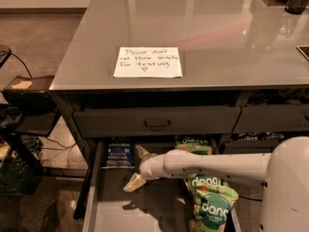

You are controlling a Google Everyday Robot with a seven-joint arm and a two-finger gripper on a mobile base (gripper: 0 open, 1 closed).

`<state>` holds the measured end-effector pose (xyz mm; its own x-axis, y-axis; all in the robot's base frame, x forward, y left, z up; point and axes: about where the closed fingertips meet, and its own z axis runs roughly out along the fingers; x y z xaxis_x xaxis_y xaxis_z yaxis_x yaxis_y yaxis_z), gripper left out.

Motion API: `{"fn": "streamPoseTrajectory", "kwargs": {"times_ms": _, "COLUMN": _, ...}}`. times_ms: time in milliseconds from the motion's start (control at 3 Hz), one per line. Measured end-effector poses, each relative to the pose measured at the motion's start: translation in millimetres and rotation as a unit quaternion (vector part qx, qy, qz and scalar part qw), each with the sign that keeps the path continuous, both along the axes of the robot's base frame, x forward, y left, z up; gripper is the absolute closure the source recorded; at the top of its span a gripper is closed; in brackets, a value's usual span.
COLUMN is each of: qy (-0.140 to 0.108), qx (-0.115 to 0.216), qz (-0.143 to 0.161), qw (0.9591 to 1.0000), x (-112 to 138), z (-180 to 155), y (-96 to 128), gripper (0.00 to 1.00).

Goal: Pick blue chip bag from middle drawer and place on counter

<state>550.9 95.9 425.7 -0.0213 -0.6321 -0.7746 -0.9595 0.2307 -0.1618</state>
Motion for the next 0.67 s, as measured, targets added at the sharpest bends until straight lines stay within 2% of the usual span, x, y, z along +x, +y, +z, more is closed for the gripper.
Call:
{"fn": "streamPoseTrajectory", "kwargs": {"times_ms": 333, "qy": -0.002, "qx": 0.001, "qz": 0.004, "qw": 1.0000, "x": 6.9, "z": -7.0, "y": 21.0, "gripper": 0.00}}
{"fn": "streamPoseTrajectory", "kwargs": {"times_ms": 667, "qy": -0.006, "qx": 0.002, "qz": -0.004, "qw": 1.0000, "x": 17.2, "z": -11.0, "y": 31.3, "gripper": 0.19}}
